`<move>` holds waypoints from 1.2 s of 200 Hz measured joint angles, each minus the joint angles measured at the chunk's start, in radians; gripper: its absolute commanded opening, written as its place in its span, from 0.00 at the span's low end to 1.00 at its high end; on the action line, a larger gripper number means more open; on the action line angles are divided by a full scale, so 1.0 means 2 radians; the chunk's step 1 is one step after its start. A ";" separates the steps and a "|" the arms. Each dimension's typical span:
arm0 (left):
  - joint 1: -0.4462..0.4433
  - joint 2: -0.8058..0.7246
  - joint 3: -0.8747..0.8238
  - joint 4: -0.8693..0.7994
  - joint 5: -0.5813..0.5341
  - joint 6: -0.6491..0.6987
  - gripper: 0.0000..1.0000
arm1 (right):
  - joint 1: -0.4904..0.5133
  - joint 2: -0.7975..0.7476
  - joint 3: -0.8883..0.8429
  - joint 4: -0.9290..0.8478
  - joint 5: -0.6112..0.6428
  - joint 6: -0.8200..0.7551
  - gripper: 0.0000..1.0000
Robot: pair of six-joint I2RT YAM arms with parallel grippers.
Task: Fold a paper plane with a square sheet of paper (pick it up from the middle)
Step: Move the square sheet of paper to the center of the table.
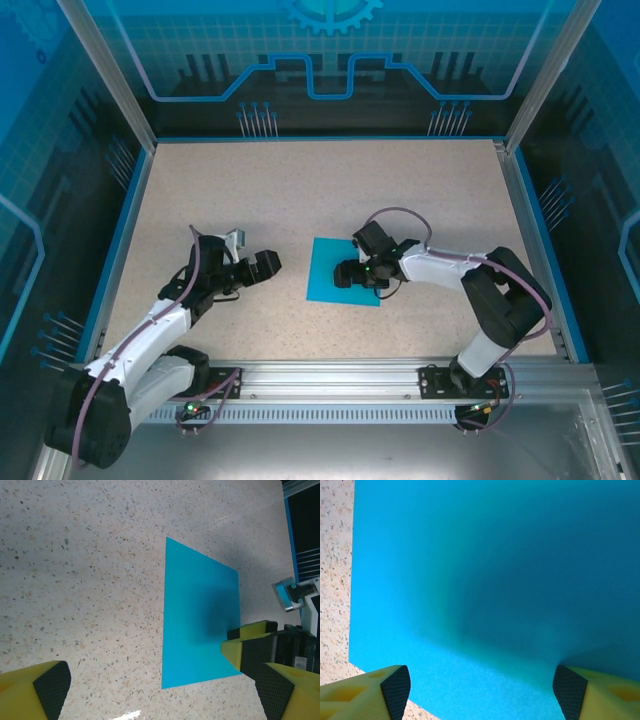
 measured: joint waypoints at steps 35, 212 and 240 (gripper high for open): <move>0.000 0.019 0.014 -0.002 0.000 0.021 0.98 | 0.000 0.025 0.030 -0.018 0.000 -0.048 0.78; 0.000 0.002 0.014 0.007 -0.027 0.024 0.98 | 0.078 -0.280 -0.018 -0.054 0.218 -0.073 0.99; 0.000 0.002 0.011 0.032 -0.034 0.021 0.99 | 0.049 -0.237 -0.023 -0.073 0.196 -0.033 0.96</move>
